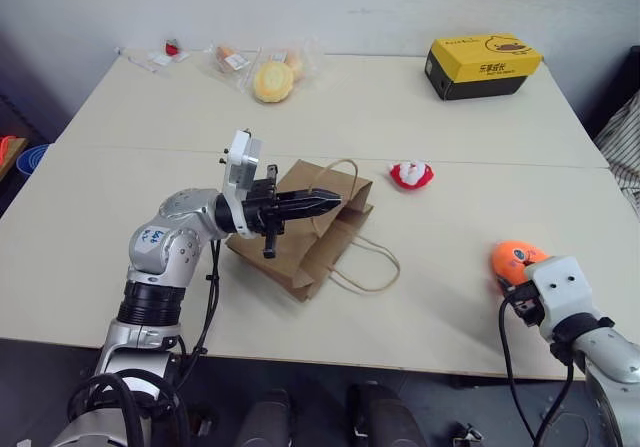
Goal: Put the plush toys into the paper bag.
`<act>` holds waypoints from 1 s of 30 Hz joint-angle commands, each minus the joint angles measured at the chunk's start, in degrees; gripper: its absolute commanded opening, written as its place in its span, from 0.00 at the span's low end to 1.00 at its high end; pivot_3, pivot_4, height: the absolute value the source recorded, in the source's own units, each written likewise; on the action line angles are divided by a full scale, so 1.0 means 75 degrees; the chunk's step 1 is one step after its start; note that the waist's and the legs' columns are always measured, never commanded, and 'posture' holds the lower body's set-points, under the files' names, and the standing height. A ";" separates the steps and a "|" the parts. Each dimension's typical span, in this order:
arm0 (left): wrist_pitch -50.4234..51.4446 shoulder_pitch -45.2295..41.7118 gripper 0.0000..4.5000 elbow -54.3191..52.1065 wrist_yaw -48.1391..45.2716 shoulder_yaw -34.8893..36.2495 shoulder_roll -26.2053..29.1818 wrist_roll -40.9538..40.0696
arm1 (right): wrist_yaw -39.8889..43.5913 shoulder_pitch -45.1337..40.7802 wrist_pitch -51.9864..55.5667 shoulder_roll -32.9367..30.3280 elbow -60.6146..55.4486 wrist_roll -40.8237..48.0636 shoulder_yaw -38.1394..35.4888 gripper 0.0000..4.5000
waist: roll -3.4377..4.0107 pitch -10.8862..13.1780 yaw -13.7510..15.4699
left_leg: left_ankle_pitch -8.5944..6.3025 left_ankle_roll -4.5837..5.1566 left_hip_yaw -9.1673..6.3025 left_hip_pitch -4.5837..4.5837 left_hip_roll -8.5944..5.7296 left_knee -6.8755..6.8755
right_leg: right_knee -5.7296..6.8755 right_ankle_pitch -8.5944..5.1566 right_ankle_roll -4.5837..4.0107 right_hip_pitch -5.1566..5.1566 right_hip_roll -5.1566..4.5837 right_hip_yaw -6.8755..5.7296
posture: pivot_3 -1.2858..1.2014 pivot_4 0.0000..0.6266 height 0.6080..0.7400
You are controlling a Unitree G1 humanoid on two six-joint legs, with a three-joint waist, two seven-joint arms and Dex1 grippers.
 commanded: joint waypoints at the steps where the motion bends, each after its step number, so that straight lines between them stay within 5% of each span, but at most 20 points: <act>1: 0.0097 -0.0276 0.00 -0.0302 -0.0125 0.0177 0.0102 -0.0242 | 0.0006 -0.0012 0.0015 -0.0148 0.0189 -0.0189 -0.0037 0.25 | 0.0000 0.0000 -0.0015 | 0.0000 0.0000 -0.0001 0.0000 0.0000 0.0000 | 0.0002 0.0000 0.0000 0.0000 0.0000 0.0000 | 0.52 0.24 1.00; 5: 0.0315 -0.0373 0.00 -0.0361 -0.0181 0.0242 0.0219 -0.0414 | 0.0422 -0.0088 -0.0714 -0.0576 0.0755 -0.0279 -0.0150 0.01 | -0.0003 -0.0001 -0.0045 | -0.0003 0.0005 0.0001 0.0001 -0.0001 0.0009 | 0.0003 0.0000 0.0001 0.0006 0.0000 0.0000 | 0.52 0.24 1.00; 10: 0.0493 -0.0731 0.00 -0.0140 -0.0217 0.0449 0.0313 -0.0589 | 0.1172 -0.0544 -0.2070 -0.1084 0.1684 0.0047 -0.0288 0.01 | -0.0012 0.0004 -0.0057 | -0.0004 0.0008 0.0003 0.0000 0.0000 0.0021 | 0.0007 0.0001 0.0002 0.0007 0.0003 0.0000 | 0.52 0.24 1.00; 15: 0.0864 -0.1027 0.00 0.0077 -0.0218 0.0715 0.0304 -0.0913 | 0.3510 -0.1379 -0.3977 -0.1089 0.1264 0.1892 0.0201 0.01 | -0.0006 0.0006 -0.0118 | -0.0004 0.0008 0.0007 0.0002 0.0007 0.0021 | 0.0014 0.0001 0.0002 0.0002 0.0017 0.0003 | 0.52 0.24 1.00; 24: 0.0918 -0.1034 0.00 0.0066 -0.0608 0.0423 0.0518 -0.0713 | 0.4003 -0.3667 -0.2890 -0.1036 0.0568 0.2405 0.1858 0.01 | -0.0011 0.0009 -0.0033 | -0.0004 0.0003 -0.0004 -0.0009 0.0012 0.0034 | 0.0017 0.0001 0.0002 -0.0003 0.0009 -0.0003 | 0.52 0.24 1.00; 30: 0.0459 -0.1079 0.00 0.0053 -0.0788 0.0080 0.0434 -0.0300 | 0.4856 -0.2348 -0.2953 -0.1988 0.1000 0.2470 0.0833 0.01 | -0.0013 0.0009 0.0177 | -0.0014 0.0017 -0.0025 -0.0039 0.0007 0.0036 | -0.0003 0.0001 0.0002 0.0001 0.0002 -0.0013 | 0.52 0.24 1.00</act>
